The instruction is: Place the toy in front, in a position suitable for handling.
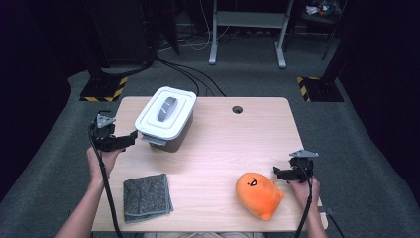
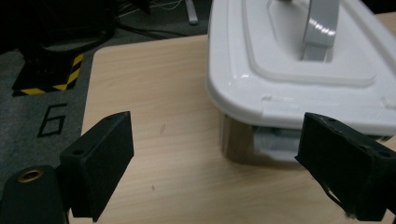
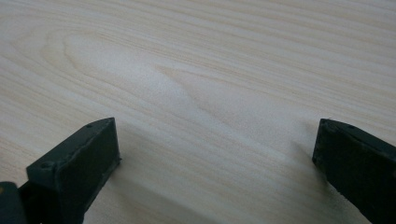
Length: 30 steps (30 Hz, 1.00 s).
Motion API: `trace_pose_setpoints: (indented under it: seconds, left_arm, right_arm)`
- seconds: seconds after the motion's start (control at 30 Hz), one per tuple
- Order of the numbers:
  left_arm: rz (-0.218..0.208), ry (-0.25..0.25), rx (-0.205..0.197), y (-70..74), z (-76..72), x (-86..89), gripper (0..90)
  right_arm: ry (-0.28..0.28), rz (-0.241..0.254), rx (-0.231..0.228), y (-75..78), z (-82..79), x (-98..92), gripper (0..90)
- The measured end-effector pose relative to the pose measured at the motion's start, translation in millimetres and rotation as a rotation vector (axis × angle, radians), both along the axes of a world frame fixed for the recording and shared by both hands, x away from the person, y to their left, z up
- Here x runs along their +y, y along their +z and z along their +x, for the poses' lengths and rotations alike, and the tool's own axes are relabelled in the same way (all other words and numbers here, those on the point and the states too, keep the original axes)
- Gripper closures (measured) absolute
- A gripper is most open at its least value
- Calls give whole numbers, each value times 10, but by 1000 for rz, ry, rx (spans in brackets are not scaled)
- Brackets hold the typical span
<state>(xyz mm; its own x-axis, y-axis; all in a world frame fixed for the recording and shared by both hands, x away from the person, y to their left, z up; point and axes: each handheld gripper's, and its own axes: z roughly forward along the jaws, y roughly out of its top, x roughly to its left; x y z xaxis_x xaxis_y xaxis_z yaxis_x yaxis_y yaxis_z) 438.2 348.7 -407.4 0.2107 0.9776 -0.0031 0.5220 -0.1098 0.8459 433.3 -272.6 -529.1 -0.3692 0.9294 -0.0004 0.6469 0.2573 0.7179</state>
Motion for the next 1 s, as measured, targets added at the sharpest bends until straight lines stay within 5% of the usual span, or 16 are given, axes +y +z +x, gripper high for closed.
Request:
trace_pose_setpoints:
  seconds: [0.5,0.6,1.0]
  left_arm:
    - [-40,18,168,-842,1,323,104]
    - [-77,5,197,-929,40,371,103]
    - [-59,-18,222,-1160,88,364,102]
  right_arm:
    - [0,0,0,0,0,1,0]
    - [-1,0,0,0,-1,1,0]
    - [-7,3,1,0,-2,7,0]
